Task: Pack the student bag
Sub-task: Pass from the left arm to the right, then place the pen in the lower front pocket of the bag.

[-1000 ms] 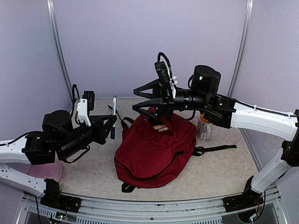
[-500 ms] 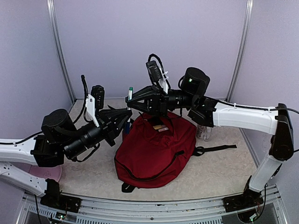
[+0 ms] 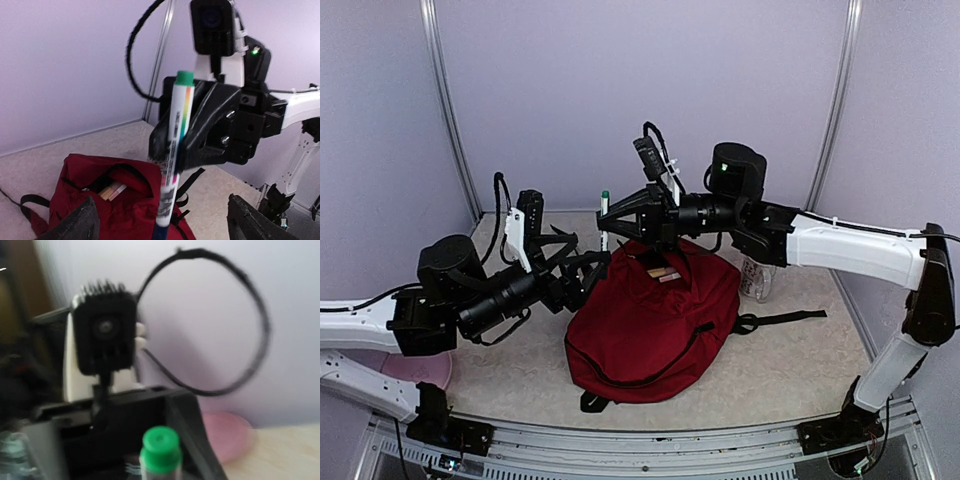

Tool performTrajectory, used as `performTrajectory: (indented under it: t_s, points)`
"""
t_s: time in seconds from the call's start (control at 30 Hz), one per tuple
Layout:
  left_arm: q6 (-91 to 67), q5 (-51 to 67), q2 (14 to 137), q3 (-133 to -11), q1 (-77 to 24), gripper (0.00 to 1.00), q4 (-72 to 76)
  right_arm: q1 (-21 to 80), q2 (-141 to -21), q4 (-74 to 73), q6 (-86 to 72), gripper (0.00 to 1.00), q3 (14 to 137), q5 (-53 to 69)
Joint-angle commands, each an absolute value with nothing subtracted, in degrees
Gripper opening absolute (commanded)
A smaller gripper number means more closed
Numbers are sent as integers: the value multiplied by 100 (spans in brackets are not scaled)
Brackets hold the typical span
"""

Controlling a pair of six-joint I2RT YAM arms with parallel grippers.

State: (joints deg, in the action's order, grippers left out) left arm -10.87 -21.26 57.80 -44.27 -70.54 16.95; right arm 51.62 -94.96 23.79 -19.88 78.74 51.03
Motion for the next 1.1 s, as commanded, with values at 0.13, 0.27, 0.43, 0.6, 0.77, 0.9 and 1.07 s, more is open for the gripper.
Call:
performTrajectory:
  t_s: [0.13,0.27,0.43,0.6,0.77,0.9,1.07]
  points:
    - [-3259,-1132,6099,-3274,-5131,99,462,5098,-9380,-617,1849,0,7699,984]
    - [-3129,-743,6750,-2988,-4694,99,1070,5115,-9696,-534,2954,0,7492,279]
    - [-2736,-151,7721,-3259,-4606,98,1292,5115,-10160,-579,3961,0,7595,-497]
    - [-2626,265,8409,-3433,-4475,81,1490,5113,-10378,-202,4996,0,7317,-1497]
    - [-2675,720,8425,-3296,-4421,45,1841,5090,-10467,-354,5512,0,7339,-2269]
    - [-2749,1040,8169,-3029,-4430,14,2185,5045,-10463,-447,5629,0,7179,-2590]
    - [-2871,1187,7746,-2648,-4522,0,2426,5070,-10525,-970,4998,30,7520,-2533]
